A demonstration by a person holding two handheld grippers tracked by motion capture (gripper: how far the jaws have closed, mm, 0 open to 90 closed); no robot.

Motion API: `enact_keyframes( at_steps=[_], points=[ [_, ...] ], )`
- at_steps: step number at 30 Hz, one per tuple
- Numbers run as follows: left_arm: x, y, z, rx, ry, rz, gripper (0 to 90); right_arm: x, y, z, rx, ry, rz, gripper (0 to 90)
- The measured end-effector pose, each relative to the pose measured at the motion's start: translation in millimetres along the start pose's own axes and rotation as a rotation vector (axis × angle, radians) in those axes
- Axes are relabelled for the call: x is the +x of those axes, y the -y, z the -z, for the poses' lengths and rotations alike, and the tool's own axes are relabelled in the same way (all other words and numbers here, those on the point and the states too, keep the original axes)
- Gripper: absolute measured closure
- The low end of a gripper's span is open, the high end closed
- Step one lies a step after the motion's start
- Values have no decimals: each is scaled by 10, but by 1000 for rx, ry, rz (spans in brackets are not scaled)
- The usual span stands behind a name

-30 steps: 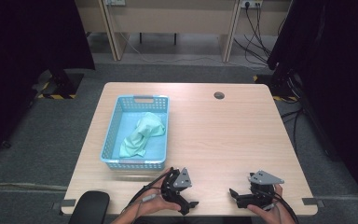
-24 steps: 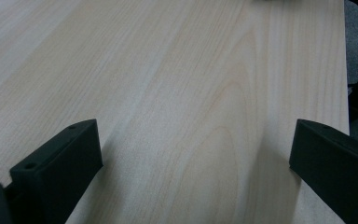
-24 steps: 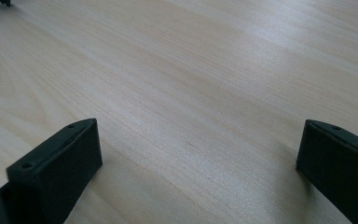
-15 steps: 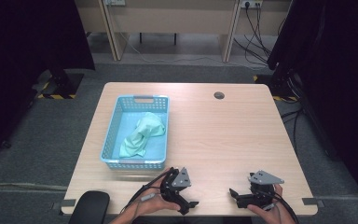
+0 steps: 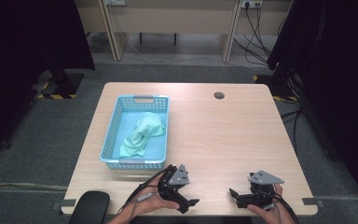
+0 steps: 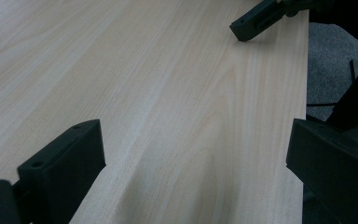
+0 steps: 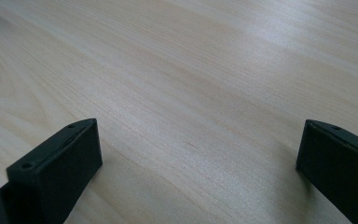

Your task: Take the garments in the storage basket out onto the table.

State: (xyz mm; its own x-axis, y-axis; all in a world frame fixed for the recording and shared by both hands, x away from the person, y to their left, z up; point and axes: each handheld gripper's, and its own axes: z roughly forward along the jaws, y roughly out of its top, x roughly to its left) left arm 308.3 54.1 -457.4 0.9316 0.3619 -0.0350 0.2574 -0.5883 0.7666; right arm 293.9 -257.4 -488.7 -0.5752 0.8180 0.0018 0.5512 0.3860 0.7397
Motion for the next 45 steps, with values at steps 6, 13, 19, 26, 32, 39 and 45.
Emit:
enact_keyframes(
  at_steps=[6, 13, 19, 26, 32, 39, 45],
  points=[
    [3, -77, 69, -9, -4, 3, 39, 0, 0, 0, 0, 0, 0, 2],
    [61, -222, 231, -48, -29, 6, 40, 0, -1, -1, 0, 0, 0, 2],
    [141, -297, 372, -85, -53, 18, 40, 1, -1, -1, 0, 1, 0, 2],
    [248, -368, 523, -116, -107, 22, 43, 1, -2, -1, 0, 1, 0, 2],
    [325, -436, 621, -140, -133, 32, 44, 1, -2, -2, 0, 1, -1, 2],
    [466, -451, 732, -150, -193, 46, 45, 1, -2, -2, 0, 1, -1, 2],
    [576, -440, 821, -166, -223, 71, 49, 1, -2, -2, 0, 1, -1, 2]
  ],
)
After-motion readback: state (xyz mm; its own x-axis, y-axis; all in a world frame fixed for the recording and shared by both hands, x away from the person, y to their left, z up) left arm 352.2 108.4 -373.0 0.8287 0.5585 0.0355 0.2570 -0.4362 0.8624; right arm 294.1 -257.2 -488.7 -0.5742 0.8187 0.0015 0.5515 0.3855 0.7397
